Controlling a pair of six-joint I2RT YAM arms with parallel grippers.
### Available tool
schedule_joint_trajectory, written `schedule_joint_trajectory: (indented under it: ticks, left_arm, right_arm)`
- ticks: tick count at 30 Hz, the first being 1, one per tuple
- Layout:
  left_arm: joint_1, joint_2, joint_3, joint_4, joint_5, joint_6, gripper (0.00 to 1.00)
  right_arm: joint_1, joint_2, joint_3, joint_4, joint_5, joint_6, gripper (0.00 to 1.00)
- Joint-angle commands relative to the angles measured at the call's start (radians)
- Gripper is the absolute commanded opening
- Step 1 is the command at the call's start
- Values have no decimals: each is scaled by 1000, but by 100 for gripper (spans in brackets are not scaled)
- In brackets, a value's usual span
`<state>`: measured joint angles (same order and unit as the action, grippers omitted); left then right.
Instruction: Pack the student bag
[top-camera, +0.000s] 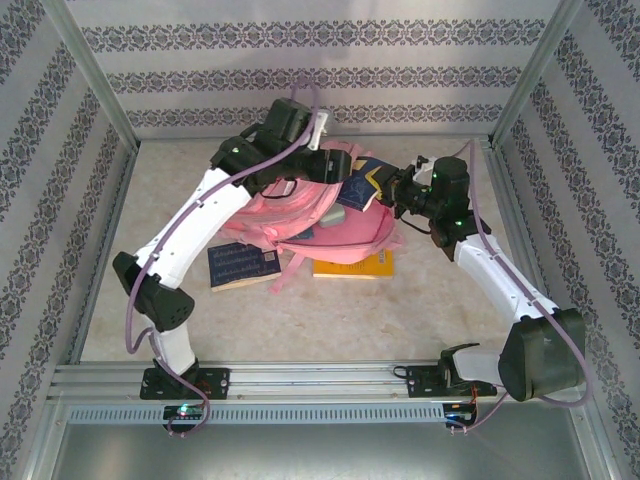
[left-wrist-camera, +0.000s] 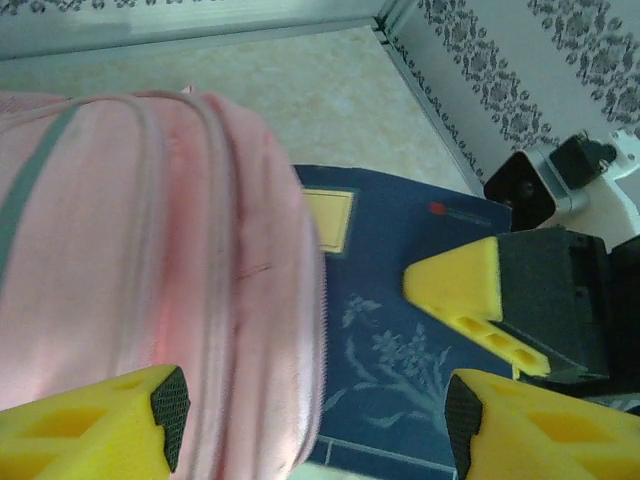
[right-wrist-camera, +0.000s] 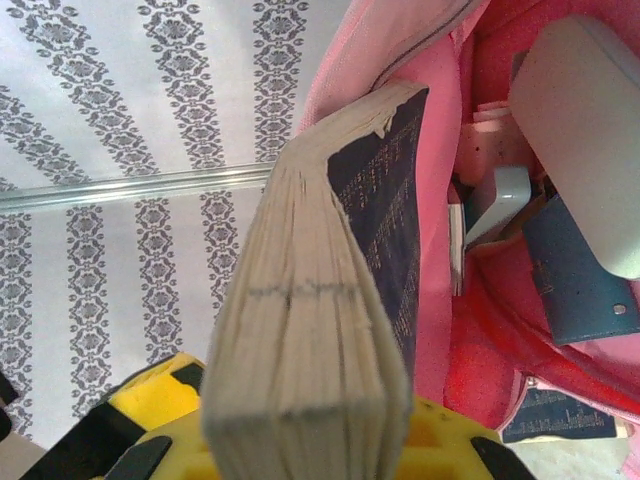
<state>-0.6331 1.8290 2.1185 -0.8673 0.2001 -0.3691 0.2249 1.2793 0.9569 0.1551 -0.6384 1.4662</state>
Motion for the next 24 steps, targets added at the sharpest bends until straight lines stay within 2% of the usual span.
schedule_joint_trajectory:
  ticks: [1,5,8,10,14,18,24]
  left_arm:
    - [-16,79,52,-72,-93,86,70]
    - [-24,153,112,-81,-115,85,65]
    - [-24,191,135,-96,-157,81,55]
    - [-24,200,130,-99,-168,78,42]
    - [-17,198,124,-93,-150,47,0]
    - [-9,190,202,-111,-191,42,0]
    - [27,137,287,-147,-210,37,0]
  right_arm:
    - [26,-17,22,123,-64,19,0]
    - [45,-17,23,114,-70,13,0]
    - [51,-20,15,113,-66,11,0]
    - [50,-23,8,115,-62,11,0]
    - [46,-40,-4,82,-45,-9,0]
    - [26,-77,-41,-64,-8,-95,0]
    - [25,-116,-119,-167,51,-216,0]
